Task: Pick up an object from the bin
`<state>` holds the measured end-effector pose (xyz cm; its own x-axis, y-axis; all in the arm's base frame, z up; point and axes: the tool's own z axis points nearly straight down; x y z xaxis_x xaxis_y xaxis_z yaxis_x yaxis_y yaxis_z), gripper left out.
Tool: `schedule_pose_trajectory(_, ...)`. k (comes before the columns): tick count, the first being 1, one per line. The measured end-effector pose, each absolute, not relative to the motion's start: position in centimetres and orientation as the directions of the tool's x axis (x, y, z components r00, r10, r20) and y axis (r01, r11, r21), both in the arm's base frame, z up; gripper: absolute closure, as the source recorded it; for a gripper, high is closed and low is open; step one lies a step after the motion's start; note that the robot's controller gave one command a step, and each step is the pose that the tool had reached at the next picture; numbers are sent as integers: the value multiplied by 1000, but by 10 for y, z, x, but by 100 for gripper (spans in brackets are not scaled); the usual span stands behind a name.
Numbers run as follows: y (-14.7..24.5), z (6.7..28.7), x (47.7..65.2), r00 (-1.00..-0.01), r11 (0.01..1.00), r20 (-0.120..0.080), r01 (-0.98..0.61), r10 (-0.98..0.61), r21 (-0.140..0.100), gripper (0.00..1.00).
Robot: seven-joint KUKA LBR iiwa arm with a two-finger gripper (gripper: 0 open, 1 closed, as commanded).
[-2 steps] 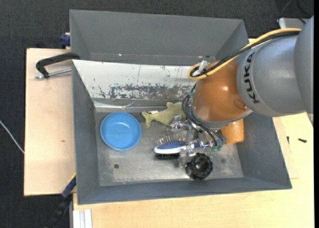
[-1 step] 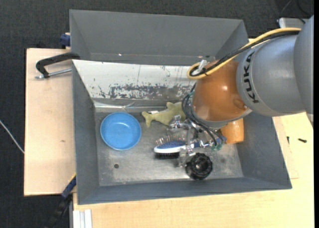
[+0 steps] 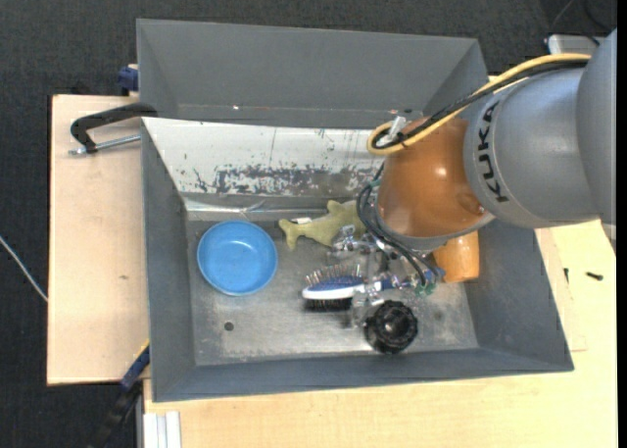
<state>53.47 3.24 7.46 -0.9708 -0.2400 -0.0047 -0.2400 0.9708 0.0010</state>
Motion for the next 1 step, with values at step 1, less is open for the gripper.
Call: schedule_pose_trajectory(1,33,75,536,-971,971,-5,-239,-239,1,0)
